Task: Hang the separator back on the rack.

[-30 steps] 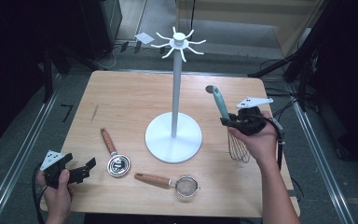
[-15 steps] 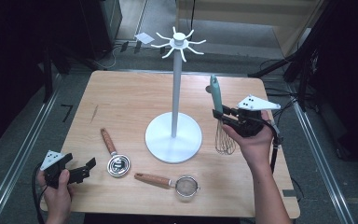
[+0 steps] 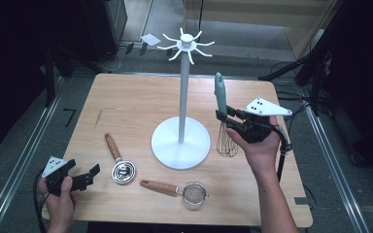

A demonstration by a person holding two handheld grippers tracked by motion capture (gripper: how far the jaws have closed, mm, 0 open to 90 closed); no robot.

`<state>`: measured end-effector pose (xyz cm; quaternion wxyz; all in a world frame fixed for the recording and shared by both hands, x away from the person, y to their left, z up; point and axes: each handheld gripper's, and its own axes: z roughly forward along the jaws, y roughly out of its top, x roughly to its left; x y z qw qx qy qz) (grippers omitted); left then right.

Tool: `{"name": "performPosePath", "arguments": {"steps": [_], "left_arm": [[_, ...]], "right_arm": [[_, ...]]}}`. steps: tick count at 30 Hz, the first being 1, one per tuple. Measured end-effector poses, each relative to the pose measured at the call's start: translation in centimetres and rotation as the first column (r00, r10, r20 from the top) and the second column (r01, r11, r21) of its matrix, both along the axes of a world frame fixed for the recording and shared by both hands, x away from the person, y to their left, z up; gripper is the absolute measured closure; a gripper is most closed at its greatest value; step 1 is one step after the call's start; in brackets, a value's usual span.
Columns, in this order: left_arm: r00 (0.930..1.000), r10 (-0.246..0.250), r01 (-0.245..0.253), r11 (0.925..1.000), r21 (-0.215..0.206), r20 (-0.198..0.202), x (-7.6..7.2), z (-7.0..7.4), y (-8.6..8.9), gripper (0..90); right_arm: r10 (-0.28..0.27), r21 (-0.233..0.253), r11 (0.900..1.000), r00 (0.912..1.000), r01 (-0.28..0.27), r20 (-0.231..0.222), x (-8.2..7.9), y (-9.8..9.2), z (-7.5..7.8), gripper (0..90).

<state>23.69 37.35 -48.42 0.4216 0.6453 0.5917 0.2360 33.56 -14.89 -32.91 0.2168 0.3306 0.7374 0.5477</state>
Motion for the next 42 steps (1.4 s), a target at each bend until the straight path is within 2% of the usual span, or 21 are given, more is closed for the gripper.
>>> {"name": "performPosePath", "arguments": {"steps": [6,13,18,24,28,35,42], "left_arm": [[1.0000,-0.002,0.002,1.0000,-0.001,0.001,0.0,0.0,0.0,0.0],[1.0000,-0.002,0.002,1.0000,-0.003,0.000,0.0,0.0,0.0,0.0],[1.0000,-0.003,0.003,1.0000,-0.004,-0.001,0.0,0.0,0.0,0.0],[1.0000,-0.002,0.002,1.0000,-0.003,-0.001,0.0,0.0,0.0,0.0],[1.0000,-0.003,0.003,1.0000,-0.001,-0.003,0.0,0.0,0.0,0.0],[1.0000,-0.005,0.005,1.0000,-0.002,-0.004,0.0,0.0,0.0,0.0],[1.0000,-0.006,0.006,1.0000,-0.004,-0.002,0.1,0.0,0.0,0.0]], "right_arm": [[0.008,0.037,0.999,1.0000,-0.008,0.000,-0.3,0.5,0.5,71.0],[0.012,0.038,0.999,0.9998,-0.013,0.016,-0.5,1.1,1.0,71.0],[0.009,0.066,0.998,0.9995,-0.011,0.031,-0.6,1.5,1.6,71.0],[-0.007,0.070,0.998,0.9985,0.004,0.055,-0.7,1.9,2.2,71.0],[-0.020,0.091,0.996,0.9980,0.015,0.060,-0.7,2.0,2.7,71.1],[-0.014,0.093,0.996,0.9968,0.007,0.079,-0.6,2.4,3.6,71.1],[-0.025,0.115,0.993,0.9937,0.013,0.109,-1.0,2.8,4.4,71.1]]}}
